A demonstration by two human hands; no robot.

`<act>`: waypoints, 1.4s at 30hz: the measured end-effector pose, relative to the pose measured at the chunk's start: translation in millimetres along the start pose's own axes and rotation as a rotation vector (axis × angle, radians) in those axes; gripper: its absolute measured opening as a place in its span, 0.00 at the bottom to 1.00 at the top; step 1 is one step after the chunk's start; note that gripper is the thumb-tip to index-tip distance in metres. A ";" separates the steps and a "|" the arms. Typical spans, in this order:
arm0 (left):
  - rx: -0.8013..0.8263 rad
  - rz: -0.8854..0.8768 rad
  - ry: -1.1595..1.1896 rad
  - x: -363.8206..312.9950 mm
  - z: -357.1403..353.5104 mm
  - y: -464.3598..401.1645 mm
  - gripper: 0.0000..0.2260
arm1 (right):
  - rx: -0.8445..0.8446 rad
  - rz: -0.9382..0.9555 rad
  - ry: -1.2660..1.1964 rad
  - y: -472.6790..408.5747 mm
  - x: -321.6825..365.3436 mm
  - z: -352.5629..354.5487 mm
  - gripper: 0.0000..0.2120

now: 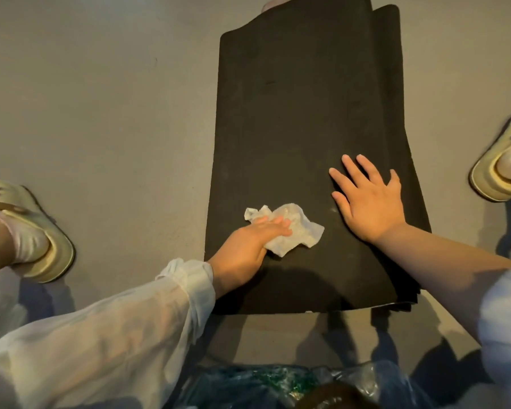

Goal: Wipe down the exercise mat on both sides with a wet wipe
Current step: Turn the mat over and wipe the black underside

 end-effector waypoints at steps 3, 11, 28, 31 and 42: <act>-0.121 -0.036 0.136 -5.7 9.4 7.4 0.14 | -0.010 0.010 -0.012 3.5 5.0 2.7 0.27; -0.617 0.030 -0.033 0.1 31.8 -5.2 0.14 | -0.001 0.032 0.016 6.2 17.1 3.4 0.28; 0.251 0.069 -0.272 6.6 1.1 22.9 0.26 | -0.049 0.015 0.007 0.0 18.5 -4.7 0.25; 0.338 0.027 -0.282 -0.6 -12.7 39.4 0.27 | -0.045 0.010 0.017 1.3 17.3 -3.6 0.26; -0.086 -0.316 -0.379 -8.0 48.0 35.3 0.18 | -0.146 0.332 -0.290 20.2 -28.9 8.3 0.17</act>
Point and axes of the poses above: each hand's wrist, its own y-axis away from the middle knuckle, its own z-axis out of the back of the hand, x = y × z, the point moved 1 cm from there along -y, towards the middle knuckle, and after that the axes turned 13 degrees about x, right-handed, at the moved point
